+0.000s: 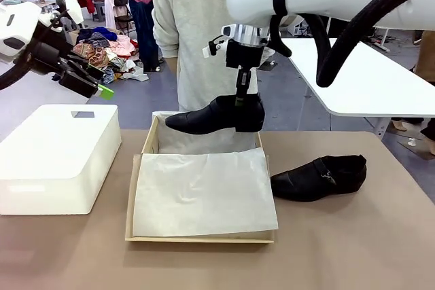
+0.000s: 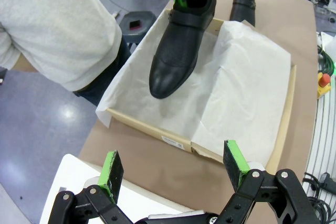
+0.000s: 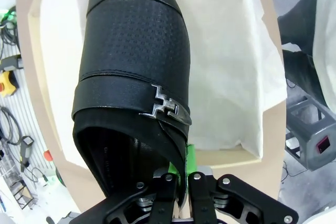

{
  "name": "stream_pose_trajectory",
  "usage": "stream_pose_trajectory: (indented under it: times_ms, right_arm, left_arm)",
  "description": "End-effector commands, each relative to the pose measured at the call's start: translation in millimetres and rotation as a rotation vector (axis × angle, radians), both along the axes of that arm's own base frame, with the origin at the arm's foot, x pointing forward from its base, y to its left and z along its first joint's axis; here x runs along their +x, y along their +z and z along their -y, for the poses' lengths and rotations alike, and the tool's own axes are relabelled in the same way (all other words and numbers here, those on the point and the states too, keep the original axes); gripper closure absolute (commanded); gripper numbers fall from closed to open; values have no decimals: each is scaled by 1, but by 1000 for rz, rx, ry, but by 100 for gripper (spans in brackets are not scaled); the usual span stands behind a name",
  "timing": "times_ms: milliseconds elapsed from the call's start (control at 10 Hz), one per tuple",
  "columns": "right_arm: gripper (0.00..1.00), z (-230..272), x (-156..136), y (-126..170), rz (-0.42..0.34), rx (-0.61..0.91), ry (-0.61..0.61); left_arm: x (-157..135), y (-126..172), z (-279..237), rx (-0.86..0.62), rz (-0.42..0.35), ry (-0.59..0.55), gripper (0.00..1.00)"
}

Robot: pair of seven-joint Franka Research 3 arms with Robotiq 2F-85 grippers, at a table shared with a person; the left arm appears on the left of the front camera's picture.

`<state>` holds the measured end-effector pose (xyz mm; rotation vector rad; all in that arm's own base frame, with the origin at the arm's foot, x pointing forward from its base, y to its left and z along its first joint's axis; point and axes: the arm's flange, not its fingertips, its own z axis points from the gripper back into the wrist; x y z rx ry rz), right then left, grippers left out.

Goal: Pack the shoes into the box.
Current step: Place one shoe of the Shoes into the Shoes Box.

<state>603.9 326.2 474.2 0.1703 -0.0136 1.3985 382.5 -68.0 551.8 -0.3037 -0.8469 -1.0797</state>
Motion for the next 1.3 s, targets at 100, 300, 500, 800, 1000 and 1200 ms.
stream_pose_trajectory:
  times_ms: [100,300,500,800,1000,1200]
  right_arm:
    - [100,-17,8,-14,29,-3,19]
    - [100,-26,10,-28,46,-18,47]
    - [100,-31,11,-42,62,-24,65]
    - [100,-35,18,-66,83,-15,32]
    - [100,-35,20,-79,121,1,8]
    - [100,-36,22,-91,95,-1,21]
  left_arm:
    - [2,0,-2,-8,7,-17,0]
    - [2,0,-2,-8,7,-17,0]
    - [2,0,-2,-8,7,-17,0]
    - [2,0,-2,-8,7,-17,0]
    - [2,0,-2,-8,7,-17,0]
    - [2,0,-2,-8,7,-17,0]
